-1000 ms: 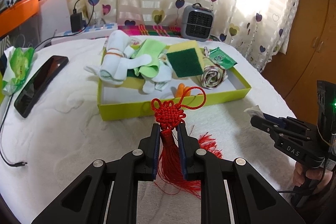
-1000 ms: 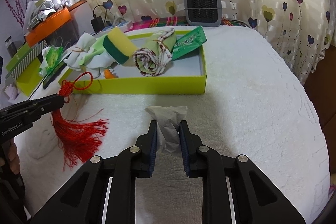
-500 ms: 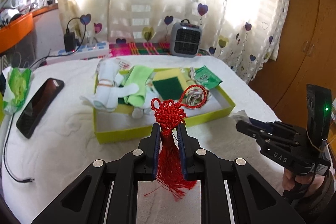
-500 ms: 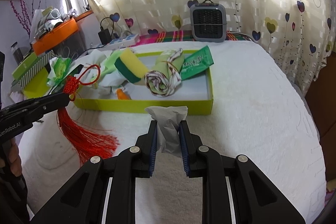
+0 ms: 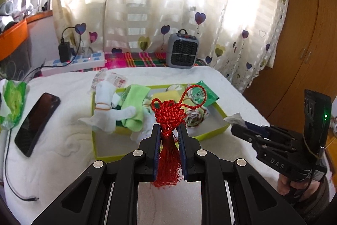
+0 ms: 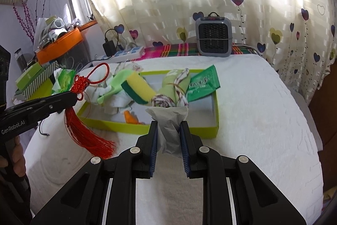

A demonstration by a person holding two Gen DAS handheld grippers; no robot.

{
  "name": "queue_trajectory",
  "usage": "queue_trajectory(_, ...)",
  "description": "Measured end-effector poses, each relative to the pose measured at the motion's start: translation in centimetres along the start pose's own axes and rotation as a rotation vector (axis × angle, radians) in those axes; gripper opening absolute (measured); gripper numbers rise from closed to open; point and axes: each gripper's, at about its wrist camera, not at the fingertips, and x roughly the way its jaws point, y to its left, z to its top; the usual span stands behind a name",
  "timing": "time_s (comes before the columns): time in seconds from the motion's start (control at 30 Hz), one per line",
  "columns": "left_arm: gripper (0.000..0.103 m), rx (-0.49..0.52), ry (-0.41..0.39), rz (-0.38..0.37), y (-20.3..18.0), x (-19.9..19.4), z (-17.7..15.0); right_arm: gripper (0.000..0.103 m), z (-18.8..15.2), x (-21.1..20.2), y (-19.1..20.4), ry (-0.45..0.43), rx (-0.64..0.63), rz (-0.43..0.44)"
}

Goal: Organize soft objects
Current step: 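Carry the tassel in the left tool while the right tool carries the tissue over the box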

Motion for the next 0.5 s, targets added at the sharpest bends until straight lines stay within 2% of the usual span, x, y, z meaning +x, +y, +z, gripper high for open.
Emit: queue_trajectory(0.5,0.015,-0.002,-0.058,0.017,1.3,1.3,5.3,0.021,3.0,1.9,-0.6,-0.018,0.002,-0.007)
